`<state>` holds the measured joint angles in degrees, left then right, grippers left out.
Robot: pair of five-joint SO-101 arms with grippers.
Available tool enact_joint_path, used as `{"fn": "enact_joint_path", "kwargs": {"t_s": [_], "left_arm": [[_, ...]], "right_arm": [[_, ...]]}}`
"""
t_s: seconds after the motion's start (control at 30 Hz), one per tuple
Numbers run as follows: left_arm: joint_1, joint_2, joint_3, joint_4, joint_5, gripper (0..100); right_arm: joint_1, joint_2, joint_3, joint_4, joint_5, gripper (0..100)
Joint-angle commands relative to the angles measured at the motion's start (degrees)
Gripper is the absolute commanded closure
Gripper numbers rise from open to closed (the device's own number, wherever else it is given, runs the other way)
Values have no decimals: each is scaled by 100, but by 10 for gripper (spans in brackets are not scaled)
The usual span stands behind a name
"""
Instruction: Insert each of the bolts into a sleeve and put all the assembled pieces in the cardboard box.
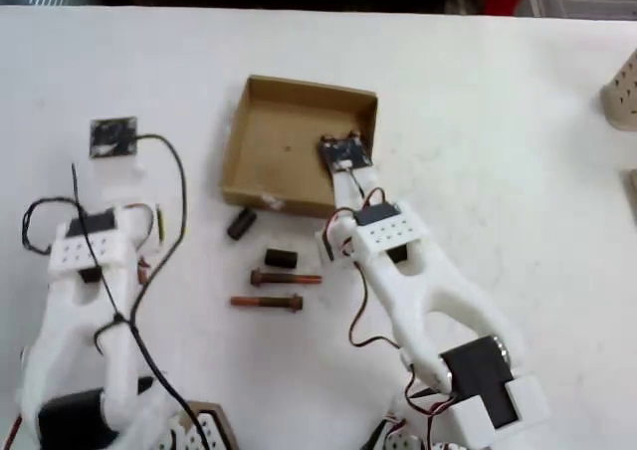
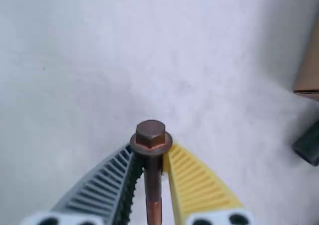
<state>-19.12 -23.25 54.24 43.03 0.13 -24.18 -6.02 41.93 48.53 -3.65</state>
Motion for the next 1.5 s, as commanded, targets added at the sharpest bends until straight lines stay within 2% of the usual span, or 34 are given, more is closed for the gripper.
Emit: {"fn": "enact_joint_path", "kwargs": {"t_s": [0.0,0.1,0.33,0.5,0.67,1.0,1.2,1.47], "left_arm": [[-84,-532,229,-158,53,977],[-84,-470,229,-158,62,977],[-84,-84,44,-167,62,976],[-189,136,-132,-158,62,976],[-365,180,-229,-158,62,976],[-356,180,-229,-167,62,976],[-338,163,-237,-167,62,976],[-330,154,-237,-176,62,976]], "right_arm": [[-31,-470,-18,-92,79,981],[-66,-901,193,-180,70,981],[-629,-2571,1530,-1138,70,981],[-1024,-3495,2435,-2141,70,981],[-1429,-3486,3068,-3600,35,981],[-1648,-2009,3578,-7407,26,981],[-1684,-505,3473,-10062,26,981],[-2176,1912,3437,-13675,62,981]]}}
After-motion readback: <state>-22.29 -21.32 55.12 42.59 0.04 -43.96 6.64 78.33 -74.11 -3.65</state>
